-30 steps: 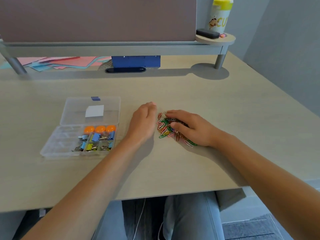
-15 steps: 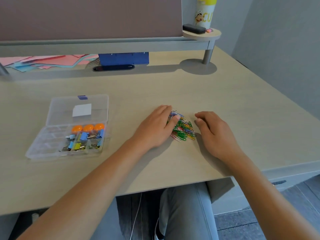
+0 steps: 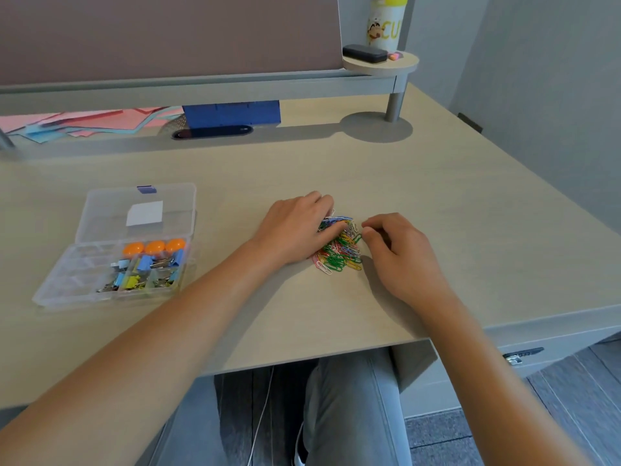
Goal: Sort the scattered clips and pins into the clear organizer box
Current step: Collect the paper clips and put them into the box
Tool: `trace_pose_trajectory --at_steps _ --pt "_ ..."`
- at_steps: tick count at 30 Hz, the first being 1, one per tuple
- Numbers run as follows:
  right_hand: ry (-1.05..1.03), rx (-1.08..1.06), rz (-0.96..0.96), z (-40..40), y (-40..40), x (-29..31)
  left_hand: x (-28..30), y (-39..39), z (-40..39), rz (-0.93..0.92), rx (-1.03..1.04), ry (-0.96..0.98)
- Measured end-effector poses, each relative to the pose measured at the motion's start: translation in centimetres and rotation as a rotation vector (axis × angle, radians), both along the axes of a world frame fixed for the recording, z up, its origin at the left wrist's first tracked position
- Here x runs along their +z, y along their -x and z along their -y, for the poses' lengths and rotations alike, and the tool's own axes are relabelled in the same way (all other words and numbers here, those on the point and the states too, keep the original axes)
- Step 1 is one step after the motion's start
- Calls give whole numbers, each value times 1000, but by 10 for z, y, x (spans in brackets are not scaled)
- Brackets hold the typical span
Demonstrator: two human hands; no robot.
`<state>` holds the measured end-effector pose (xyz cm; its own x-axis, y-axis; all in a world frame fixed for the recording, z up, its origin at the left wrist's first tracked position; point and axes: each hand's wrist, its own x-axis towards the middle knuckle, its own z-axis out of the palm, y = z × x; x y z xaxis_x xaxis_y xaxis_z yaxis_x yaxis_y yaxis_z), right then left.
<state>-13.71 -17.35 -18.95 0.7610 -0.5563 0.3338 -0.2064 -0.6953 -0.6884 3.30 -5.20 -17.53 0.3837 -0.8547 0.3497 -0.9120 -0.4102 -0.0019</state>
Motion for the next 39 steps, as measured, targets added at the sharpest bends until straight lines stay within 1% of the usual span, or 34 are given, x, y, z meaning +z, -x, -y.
trace_pose_trajectory --at_steps 3,8,11,13,16,18,20,23,25,28,30,34,39 --pt "-13 4 15 1 0 0 1 -6 8 -2 -67 16" --pt "-22 -21 29 -1 2 1 0 -12 20 -53 -55 71" --pt "3 -24 7 -2 2 2 3 -16 25 -194 -29 123" --pt "18 -29 -11 -3 1 3 8 -18 26 -315 -47 185" --pt "-1 -52 -15 -4 -2 6 15 -20 25 -437 -83 264" --pt "-7 -68 -73 -3 -8 7 19 -20 21 -487 -82 286" --pt "9 -52 -184 -3 -18 11 23 -21 15 -519 -69 299" --pt "145 12 -329 -10 -35 16 29 -22 6 -557 -29 331" --pt "231 36 -359 -18 -48 17 32 -27 -1 -594 8 363" --pt "235 51 -402 -32 -67 17 34 -37 -10 -692 74 428" --pt "248 44 -391 -42 -78 16 36 -40 -16 -729 96 454" --pt "308 38 -358 -54 -91 10 39 -41 -25 -738 89 464" --pt "202 65 -223 -49 -92 2 39 -42 -32 -760 66 483"
